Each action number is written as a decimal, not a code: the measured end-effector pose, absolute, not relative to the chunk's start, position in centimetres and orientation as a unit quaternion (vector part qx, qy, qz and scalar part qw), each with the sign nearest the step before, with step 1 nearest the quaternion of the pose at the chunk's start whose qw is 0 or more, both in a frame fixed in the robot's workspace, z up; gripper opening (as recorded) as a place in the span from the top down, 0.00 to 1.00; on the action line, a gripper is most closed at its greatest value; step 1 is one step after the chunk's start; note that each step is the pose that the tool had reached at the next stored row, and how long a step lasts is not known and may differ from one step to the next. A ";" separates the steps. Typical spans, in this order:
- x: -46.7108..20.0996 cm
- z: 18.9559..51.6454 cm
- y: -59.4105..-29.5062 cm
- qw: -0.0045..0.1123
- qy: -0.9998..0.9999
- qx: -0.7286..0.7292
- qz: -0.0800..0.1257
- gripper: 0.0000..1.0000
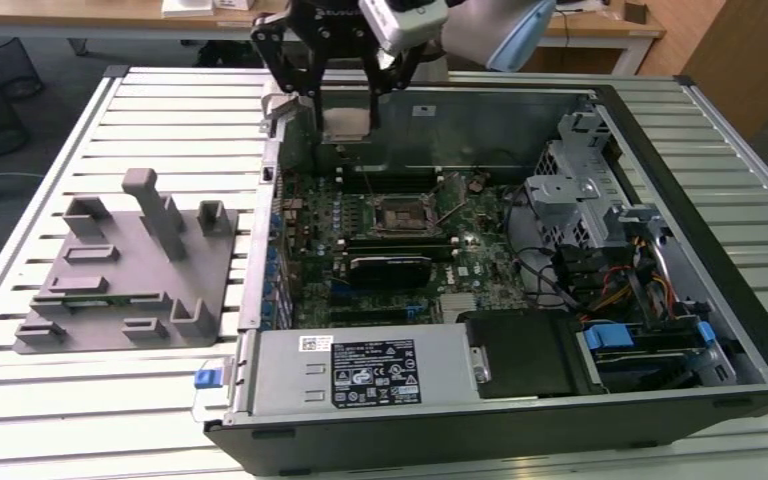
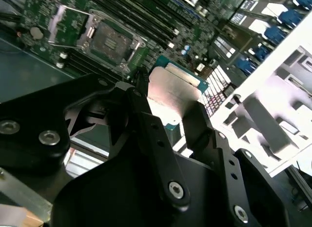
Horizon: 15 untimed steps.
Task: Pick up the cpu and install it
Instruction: 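Pick up the cpu and move it towards the insertion slot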
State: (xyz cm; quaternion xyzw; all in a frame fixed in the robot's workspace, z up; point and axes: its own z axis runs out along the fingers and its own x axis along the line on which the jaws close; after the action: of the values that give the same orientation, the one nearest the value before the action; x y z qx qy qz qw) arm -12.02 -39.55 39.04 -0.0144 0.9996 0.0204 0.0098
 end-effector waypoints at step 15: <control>-8.4 39.0 -39.5 0.010 1.000 -0.014 0.020 0.47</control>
State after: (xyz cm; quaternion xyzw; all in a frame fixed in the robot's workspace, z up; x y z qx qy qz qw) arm -8.36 -39.55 38.98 -0.0144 0.9996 0.0204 0.0099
